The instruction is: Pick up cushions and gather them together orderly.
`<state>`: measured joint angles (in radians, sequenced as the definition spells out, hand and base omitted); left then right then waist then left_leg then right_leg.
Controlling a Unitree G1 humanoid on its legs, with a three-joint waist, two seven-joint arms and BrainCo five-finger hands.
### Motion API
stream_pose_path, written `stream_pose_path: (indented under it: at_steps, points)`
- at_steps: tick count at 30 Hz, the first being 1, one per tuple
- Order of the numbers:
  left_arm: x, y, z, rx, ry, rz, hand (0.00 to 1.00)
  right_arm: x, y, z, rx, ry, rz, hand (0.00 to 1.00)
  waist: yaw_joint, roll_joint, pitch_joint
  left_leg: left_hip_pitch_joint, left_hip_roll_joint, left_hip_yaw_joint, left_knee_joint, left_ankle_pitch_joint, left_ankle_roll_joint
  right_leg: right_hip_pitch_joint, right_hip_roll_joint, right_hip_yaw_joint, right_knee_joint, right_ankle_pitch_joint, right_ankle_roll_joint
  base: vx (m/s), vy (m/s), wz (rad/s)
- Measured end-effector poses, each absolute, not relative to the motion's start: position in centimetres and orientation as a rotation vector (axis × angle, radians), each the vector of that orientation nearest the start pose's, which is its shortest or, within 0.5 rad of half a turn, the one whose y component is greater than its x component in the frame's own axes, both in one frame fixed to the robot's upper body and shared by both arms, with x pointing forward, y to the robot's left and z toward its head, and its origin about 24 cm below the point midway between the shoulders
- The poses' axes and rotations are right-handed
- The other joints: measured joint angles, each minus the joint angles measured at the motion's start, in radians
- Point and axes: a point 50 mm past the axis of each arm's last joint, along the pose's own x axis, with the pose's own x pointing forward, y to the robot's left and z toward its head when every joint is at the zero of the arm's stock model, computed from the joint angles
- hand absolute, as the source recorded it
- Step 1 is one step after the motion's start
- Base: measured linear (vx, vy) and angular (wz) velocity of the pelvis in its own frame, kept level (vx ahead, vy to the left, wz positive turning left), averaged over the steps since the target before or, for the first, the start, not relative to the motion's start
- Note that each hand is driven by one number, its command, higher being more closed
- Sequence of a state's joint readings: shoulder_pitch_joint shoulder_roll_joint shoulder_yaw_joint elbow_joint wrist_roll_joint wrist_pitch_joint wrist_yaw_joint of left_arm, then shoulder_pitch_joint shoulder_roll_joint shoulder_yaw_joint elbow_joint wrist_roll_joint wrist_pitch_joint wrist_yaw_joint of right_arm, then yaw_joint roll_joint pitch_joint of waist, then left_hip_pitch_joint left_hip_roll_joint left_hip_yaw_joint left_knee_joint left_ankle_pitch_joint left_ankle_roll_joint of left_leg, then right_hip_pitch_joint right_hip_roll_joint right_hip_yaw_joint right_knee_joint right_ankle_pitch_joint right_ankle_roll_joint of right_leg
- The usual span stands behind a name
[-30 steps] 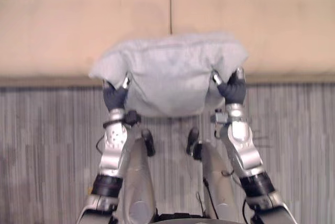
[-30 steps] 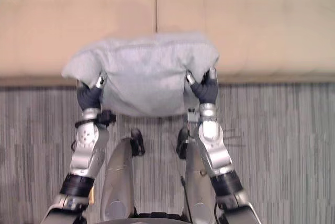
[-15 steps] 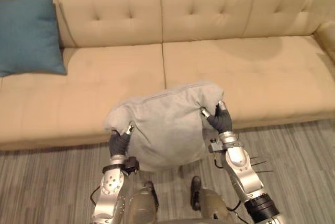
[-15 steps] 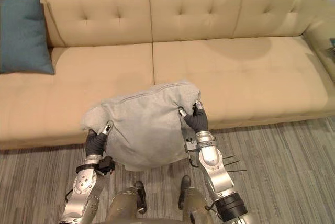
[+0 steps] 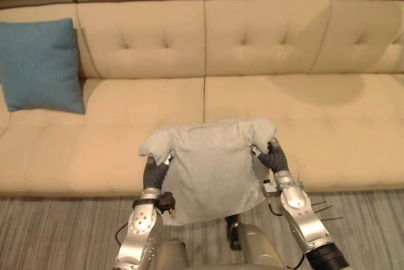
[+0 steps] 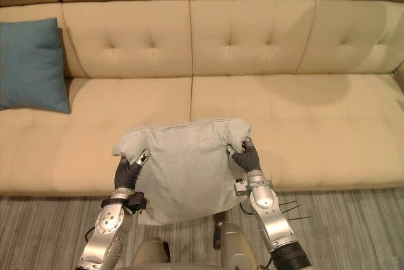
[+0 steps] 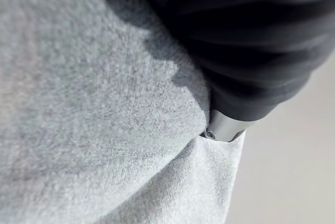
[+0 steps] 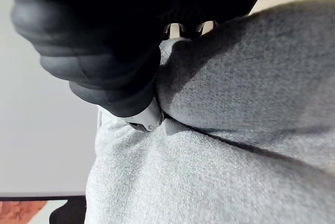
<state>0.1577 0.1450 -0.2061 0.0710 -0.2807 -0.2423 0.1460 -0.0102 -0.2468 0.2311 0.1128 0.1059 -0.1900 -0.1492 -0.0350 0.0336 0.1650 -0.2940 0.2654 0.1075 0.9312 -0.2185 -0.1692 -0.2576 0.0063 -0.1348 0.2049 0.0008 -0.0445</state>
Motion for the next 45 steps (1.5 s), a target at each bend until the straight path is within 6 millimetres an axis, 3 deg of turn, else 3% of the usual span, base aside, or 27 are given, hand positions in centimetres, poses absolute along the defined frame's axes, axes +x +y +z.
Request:
stream_pose_path:
  at_steps: [1, 3, 5, 6, 7, 8, 9, 12, 14, 18, 19, 21, 22, 26, 31, 35, 37, 38, 39, 45]
  points:
    - [21.5, 14.8, 0.6, -0.158, 0.038, 0.022, 1.00, 24.9, -15.3, 3.3, -0.128, -0.064, 0.067, 1.00, -0.001, 0.000, 0.000, -0.017, 0.000, 0.021, 0.036, -0.009, 0.015, 0.036, -0.001, 0.004, -0.023, 0.000, -0.001, 0.39, -0.041, -0.09]
    - [21.7, 14.6, 0.7, -0.160, 0.038, 0.011, 1.00, 25.1, -15.5, 4.3, -0.121, -0.111, 0.054, 1.00, 0.007, -0.001, 0.000, -0.061, -0.005, 0.071, 0.016, -0.052, 0.083, 0.101, -0.010, 0.027, -0.083, -0.001, -0.001, 0.31, 0.039, -0.19]
    - [22.2, 14.5, 1.0, -0.154, 0.026, 0.002, 1.00, 25.2, -15.6, 4.9, -0.125, -0.138, 0.046, 1.00, 0.018, 0.000, 0.000, -0.087, -0.010, 0.082, -0.108, -0.060, 0.090, 0.120, -0.022, 0.030, -0.095, -0.001, 0.000, 0.26, 0.123, -0.22]
    - [22.5, 14.3, 1.2, -0.142, 0.017, -0.010, 1.00, 25.3, -15.9, 5.0, -0.137, -0.142, 0.033, 1.00, 0.021, 0.000, 0.000, -0.085, -0.033, 0.075, -0.283, -0.043, 0.082, 0.131, -0.035, 0.028, -0.092, -0.003, 0.007, 0.19, 0.162, -0.15]
    - [22.6, 13.9, 1.4, -0.143, 0.011, -0.024, 1.00, 25.2, -16.1, 5.0, -0.148, -0.141, 0.029, 1.00, 0.021, 0.017, -0.007, -0.054, -0.042, 0.073, -0.467, 0.099, 0.082, 0.136, -0.033, 0.031, -0.082, -0.021, 0.042, 0.24, 0.232, -0.16]
    - [22.7, 13.8, 1.5, -0.139, 0.007, -0.033, 1.00, 25.2, -16.2, 5.0, -0.153, -0.142, 0.027, 1.00, 0.020, 0.039, -0.011, -0.051, -0.034, 0.070, -0.518, 0.158, 0.091, 0.145, -0.016, 0.036, -0.083, -0.034, 0.061, 0.20, 0.231, -0.02]
    - [23.2, 14.0, 1.9, -0.116, -0.006, -0.044, 1.00, 25.3, -16.1, 4.9, -0.131, -0.137, 0.007, 1.00, 0.008, 0.029, -0.012, -0.031, -0.056, 0.076, -0.542, 0.125, 0.106, 0.147, -0.036, 0.052, -0.083, -0.055, 0.087, 0.21, 0.272, 0.11]
    - [23.7, 14.3, 2.4, -0.094, -0.030, -0.047, 1.00, 25.6, -15.5, 5.2, -0.115, -0.152, 0.002, 1.00, 0.018, 0.021, -0.013, 0.003, -0.108, 0.103, -0.607, 0.135, 0.118, 0.141, -0.084, 0.078, -0.087, -0.048, 0.097, 0.10, 0.174, 0.01]
    - [24.3, 14.5, 3.1, -0.076, -0.055, -0.050, 1.00, 26.2, -15.2, 5.9, -0.116, -0.180, 0.005, 1.00, 0.031, 0.021, -0.012, 0.018, -0.117, 0.120, -0.620, 0.136, 0.119, 0.141, -0.091, 0.108, -0.089, -0.046, 0.099, 0.03, 0.097, -0.18]
    - [27.1, 15.0, 6.7, 0.002, -0.201, -0.015, 1.00, 29.3, -13.9, 10.1, -0.093, -0.332, -0.010, 1.00, 0.052, 0.017, -0.008, 0.005, -0.111, 0.146, -0.649, 0.147, 0.133, 0.094, -0.076, 0.147, -0.096, -0.020, 0.097, -0.06, 0.020, -0.30]
    - [28.9, 15.2, 9.1, 0.041, -0.293, 0.019, 1.00, 31.2, -13.2, 12.6, -0.089, -0.407, -0.026, 1.00, 0.052, 0.007, 0.012, -0.016, -0.106, 0.148, -0.652, 0.161, 0.133, 0.073, -0.070, 0.155, -0.100, -0.012, 0.097, -0.13, -0.011, -0.20]
    - [31.1, 15.7, 11.8, 0.087, -0.382, 0.075, 1.00, 33.1, -12.5, 15.5, -0.087, -0.484, -0.042, 1.00, 0.053, 0.003, 0.036, -0.053, -0.093, 0.148, -0.648, 0.176, 0.132, 0.035, -0.058, 0.163, -0.100, 0.008, 0.091, -0.17, -0.033, -0.15]
    - [33.0, 16.1, 14.7, 0.116, -0.461, 0.132, 1.00, 34.3, -11.7, 18.3, -0.080, -0.556, -0.055, 1.00, 0.052, -0.005, 0.060, -0.090, -0.087, 0.146, -0.648, 0.196, 0.132, -0.003, -0.051, 0.165, -0.100, 0.021, 0.094, -0.20, -0.043, -0.13]
    - [36.0, 17.2, 22.9, 0.152, -0.667, 0.280, 1.00, 36.0, -10.5, 25.4, -0.073, -0.731, -0.108, 1.00, 0.058, -0.009, 0.156, -0.151, -0.072, 0.141, -0.659, 0.234, 0.132, -0.076, -0.032, 0.165, -0.087, 0.050, 0.092, -0.18, -0.047, -0.05]
    - [36.8, 17.1, 31.9, 0.176, -0.875, 0.383, 1.00, 36.8, -10.5, 31.8, -0.076, -0.859, -0.225, 1.00, 0.074, -0.009, 0.226, -0.229, -0.077, 0.141, -0.713, 0.309, 0.141, -0.190, -0.029, 0.164, -0.058, 0.069, 0.091, -0.12, -0.057, 0.01]
    - [36.8, 17.3, 36.1, 0.172, -0.936, 0.429, 1.00, 37.2, -10.3, 34.9, -0.073, -0.889, -0.265, 1.00, 0.073, -0.010, 0.237, -0.312, -0.080, 0.134, -0.737, 0.342, 0.142, -0.296, -0.028, 0.159, -0.023, 0.070, 0.090, -0.07, -0.047, 0.05]
    - [36.5, 16.9, 38.8, 0.166, -0.976, 0.439, 1.00, 37.2, -10.6, 36.8, -0.073, -0.911, -0.291, 1.00, 0.057, -0.010, 0.266, -0.365, -0.086, 0.115, -0.742, 0.358, 0.147, -0.347, -0.031, 0.141, -0.010, 0.070, 0.090, -0.04, -0.030, 0.17]
    - [36.4, 16.9, 39.2, 0.169, -0.983, 0.442, 0.00, 37.2, -10.6, 37.2, -0.073, -0.913, -0.297, 1.00, 0.051, -0.010, 0.268, -0.380, -0.088, 0.110, -0.744, 0.362, 0.148, -0.362, -0.033, 0.136, -0.007, 0.070, 0.090, -0.03, -0.010, 0.18]
    - [36.4, 16.8, 40.0, 0.178, -0.993, 0.448, 0.00, 37.3, -10.8, 38.0, -0.079, -0.917, -0.312, 0.00, 0.048, -0.010, 0.273, -0.406, -0.093, 0.106, -0.753, 0.372, 0.148, -0.395, -0.042, 0.133, 0.003, 0.070, 0.090, -0.02, -0.003, 0.11]
    - [36.9, 17.0, 40.2, 0.178, -0.955, 0.464, 0.00, 37.5, -13.0, 39.7, -0.126, -0.918, -0.383, 0.00, 0.047, -0.009, 0.301, -0.486, -0.099, 0.094, -0.760, 0.384, 0.154, -0.473, -0.046, 0.121, 0.008, 0.072, 0.093, 0.02, -0.011, 0.05]
